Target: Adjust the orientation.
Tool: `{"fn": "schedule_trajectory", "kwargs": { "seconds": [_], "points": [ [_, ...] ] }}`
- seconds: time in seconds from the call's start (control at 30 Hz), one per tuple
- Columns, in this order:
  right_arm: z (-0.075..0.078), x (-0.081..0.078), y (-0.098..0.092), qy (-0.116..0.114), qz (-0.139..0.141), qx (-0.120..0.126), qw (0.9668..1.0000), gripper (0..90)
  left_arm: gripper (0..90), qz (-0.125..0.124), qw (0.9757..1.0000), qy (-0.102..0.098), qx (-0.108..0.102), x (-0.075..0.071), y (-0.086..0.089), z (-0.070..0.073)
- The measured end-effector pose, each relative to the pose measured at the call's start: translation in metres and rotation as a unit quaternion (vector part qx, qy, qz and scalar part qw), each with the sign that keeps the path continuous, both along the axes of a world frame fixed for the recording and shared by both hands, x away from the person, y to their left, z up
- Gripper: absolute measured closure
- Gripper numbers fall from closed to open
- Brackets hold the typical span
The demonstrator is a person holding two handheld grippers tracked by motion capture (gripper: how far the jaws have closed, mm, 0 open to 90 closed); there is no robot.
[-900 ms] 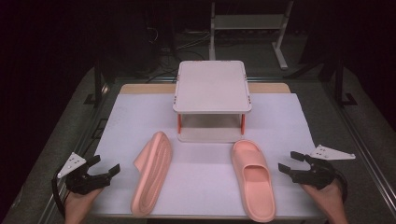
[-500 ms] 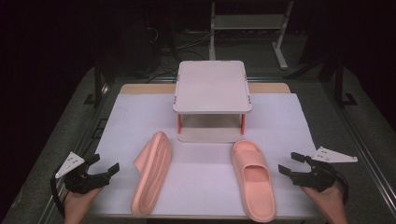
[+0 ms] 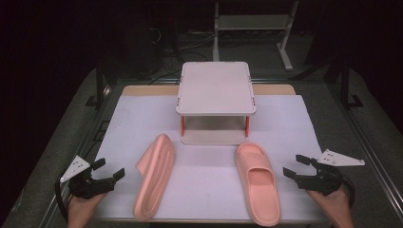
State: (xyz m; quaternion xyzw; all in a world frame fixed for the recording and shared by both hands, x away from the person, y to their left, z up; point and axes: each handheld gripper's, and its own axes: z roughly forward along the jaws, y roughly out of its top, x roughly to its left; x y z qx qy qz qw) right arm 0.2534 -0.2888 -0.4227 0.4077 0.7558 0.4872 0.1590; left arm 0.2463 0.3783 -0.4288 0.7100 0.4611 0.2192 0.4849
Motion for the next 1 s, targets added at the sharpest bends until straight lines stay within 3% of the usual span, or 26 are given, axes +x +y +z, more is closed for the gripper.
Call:
{"fn": "schedule_trajectory", "kwargs": {
  "seconds": [0.07,0.2,0.37,0.57,0.63,1.0],
  "points": [
    [0.0,-0.001,0.0,-0.001,0.0,0.002,1.0,22.3,5.6,-0.016,0.9998,0.001,-0.008,-0.001,-0.003,0.0],
    [0.001,-0.003,0.0,-0.003,0.001,0.002,1.0,22.2,5.6,-0.032,0.9995,-0.003,-0.001,-0.003,-0.009,0.0],
    [0.001,-0.005,0.0,-0.004,0.002,0.004,1.0,22.1,5.7,-0.043,0.9989,0.003,0.017,-0.002,-0.015,-0.002],
    [0.001,-0.007,0.0,-0.004,0.001,0.004,1.0,22.1,7.9,-0.06,0.998,0.011,0.02,0.0,-0.018,-0.004],
    [0.001,-0.007,0.0,-0.005,0.001,0.004,1.0,22.1,12.6,-0.068,0.9974,0.011,0.023,0.0,-0.02,-0.005],
    [0.002,-0.01,0.002,-0.007,0.003,0.003,1.0,21.9,14.7,-0.088,0.9953,0.024,0.033,0.008,-0.036,-0.007]
  ]
}}
